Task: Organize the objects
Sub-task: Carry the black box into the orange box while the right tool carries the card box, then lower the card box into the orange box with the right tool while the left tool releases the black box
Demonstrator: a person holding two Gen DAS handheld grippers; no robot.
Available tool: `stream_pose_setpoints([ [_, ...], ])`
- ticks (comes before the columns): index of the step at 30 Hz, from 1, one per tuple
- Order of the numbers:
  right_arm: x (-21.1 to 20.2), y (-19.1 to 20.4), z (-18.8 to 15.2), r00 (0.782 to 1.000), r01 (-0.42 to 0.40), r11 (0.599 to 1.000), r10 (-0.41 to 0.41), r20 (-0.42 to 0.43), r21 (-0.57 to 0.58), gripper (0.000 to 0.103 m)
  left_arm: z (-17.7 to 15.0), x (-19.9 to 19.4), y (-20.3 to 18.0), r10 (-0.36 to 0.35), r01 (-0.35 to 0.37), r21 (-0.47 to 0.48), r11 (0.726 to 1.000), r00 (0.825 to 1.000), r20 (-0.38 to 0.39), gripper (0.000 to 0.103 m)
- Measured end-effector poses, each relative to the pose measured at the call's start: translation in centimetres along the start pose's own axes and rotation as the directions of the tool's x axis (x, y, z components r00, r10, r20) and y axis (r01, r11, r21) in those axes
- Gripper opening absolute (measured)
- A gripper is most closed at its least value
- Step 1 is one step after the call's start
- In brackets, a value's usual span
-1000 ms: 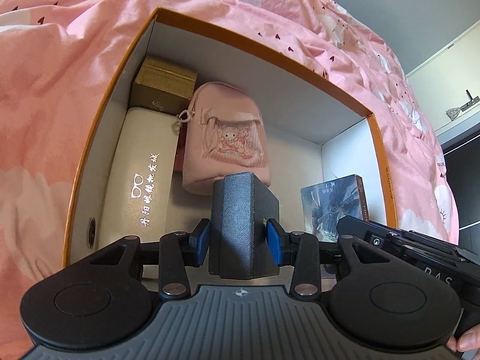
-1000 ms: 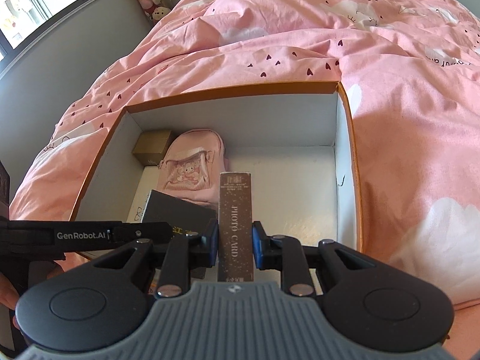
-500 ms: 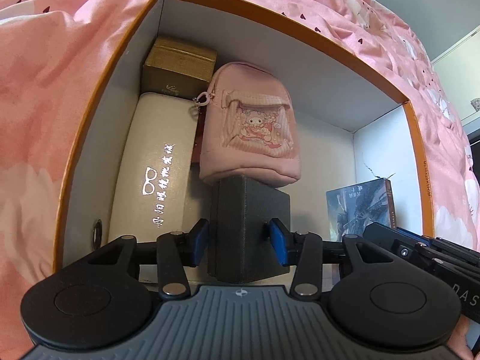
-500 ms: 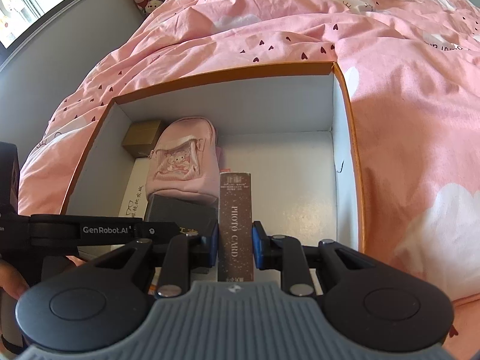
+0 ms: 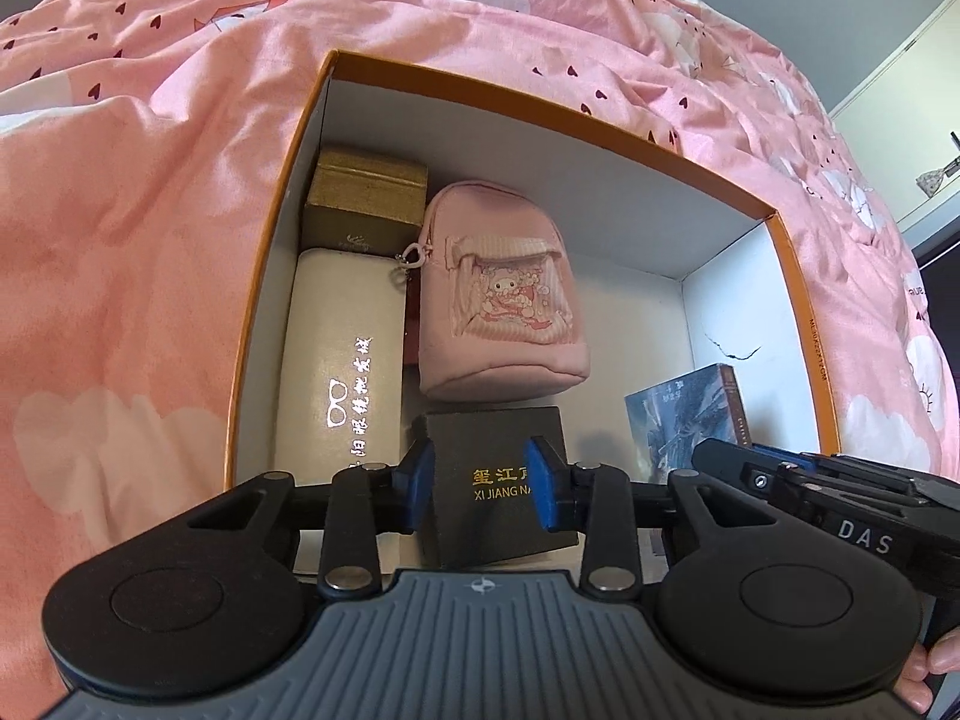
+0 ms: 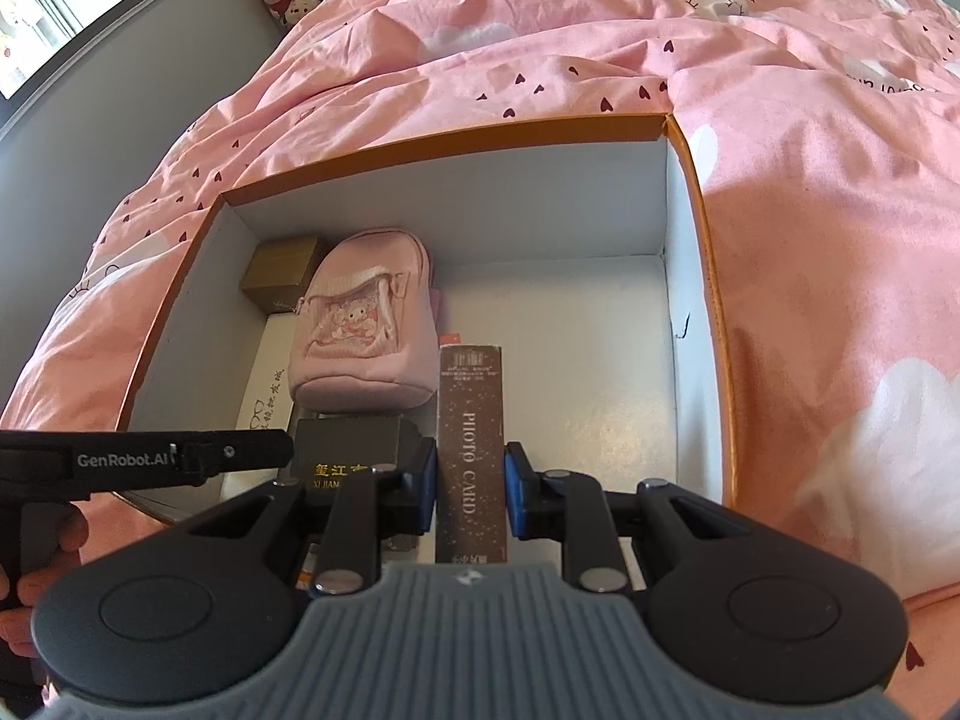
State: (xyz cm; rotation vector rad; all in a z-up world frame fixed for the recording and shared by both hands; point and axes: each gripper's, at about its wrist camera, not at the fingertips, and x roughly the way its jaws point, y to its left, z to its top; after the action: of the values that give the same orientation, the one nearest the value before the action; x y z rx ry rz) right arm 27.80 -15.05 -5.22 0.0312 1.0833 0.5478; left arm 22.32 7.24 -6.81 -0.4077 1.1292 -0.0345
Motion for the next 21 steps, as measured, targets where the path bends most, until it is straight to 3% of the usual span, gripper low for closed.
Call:
stream_pose_setpoints([
  [13,4.1,2.2,0.1,0.994,-0.031,0.999,0.032,-0.105,0.01,0.024,0.5,-0.9,0.1,0.013,-0.014,0.025,1.0,0.999,0.049,0.036],
  [21,5.0,0.9,0.3,0.986,-0.075,0.991,0.089,-0.14,0.108,0.024,0.4,-0.4,-0.4,0.038,-0.041,0.069,0.997,0.998,0.049,0.036],
])
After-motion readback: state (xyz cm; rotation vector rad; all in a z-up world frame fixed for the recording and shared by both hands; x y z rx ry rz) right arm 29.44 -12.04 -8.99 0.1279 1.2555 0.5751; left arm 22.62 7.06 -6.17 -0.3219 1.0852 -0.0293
